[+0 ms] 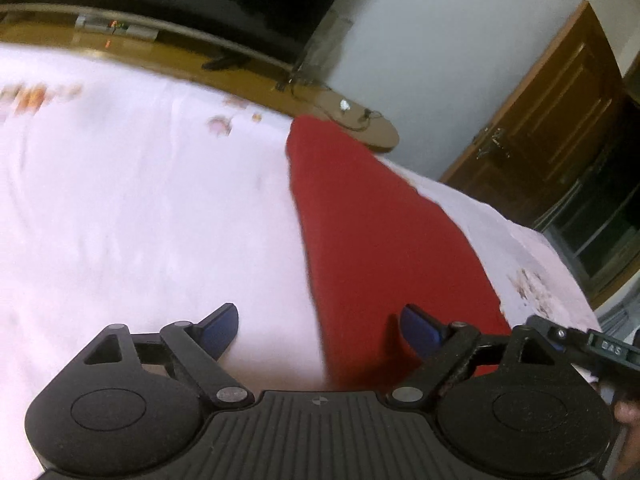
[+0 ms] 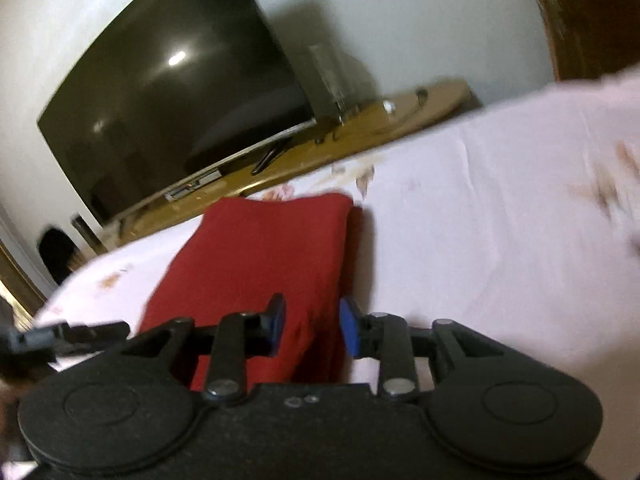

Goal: Fold small clothes

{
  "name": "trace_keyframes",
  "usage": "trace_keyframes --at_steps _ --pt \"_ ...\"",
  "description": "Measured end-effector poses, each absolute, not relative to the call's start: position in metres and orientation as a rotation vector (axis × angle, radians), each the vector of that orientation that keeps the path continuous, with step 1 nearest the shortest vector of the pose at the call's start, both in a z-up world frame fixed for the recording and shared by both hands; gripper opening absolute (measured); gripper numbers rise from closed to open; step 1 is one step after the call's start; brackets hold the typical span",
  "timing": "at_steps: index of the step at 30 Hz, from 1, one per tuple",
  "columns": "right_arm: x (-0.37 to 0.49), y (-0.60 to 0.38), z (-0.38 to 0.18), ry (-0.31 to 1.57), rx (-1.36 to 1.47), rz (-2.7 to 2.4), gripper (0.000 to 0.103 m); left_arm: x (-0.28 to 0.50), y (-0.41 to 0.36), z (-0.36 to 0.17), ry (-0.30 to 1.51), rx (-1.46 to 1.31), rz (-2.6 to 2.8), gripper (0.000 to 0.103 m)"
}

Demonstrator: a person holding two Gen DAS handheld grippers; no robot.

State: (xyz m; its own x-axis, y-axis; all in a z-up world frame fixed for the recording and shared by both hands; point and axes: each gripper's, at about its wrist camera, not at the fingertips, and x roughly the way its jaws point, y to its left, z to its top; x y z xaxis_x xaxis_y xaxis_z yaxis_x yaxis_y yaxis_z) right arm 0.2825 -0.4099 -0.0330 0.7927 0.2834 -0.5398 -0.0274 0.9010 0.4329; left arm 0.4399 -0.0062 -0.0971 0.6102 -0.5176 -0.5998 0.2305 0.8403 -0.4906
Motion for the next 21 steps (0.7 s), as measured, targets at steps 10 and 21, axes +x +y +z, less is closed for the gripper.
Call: trace_keyframes --at_steps 10,21 --pt "0.283 -0.389 -0.065 0.719 0.521 0.241 0.01 0.435 -0.015 -0.104 0.826 -0.352 -0.419 0.088" --pt "0.28 -0.393 -0.074 0.704 0.372 0.127 0.01 0.433 -0.041 -0.102 0.809 -0.09 -0.397 0.088"
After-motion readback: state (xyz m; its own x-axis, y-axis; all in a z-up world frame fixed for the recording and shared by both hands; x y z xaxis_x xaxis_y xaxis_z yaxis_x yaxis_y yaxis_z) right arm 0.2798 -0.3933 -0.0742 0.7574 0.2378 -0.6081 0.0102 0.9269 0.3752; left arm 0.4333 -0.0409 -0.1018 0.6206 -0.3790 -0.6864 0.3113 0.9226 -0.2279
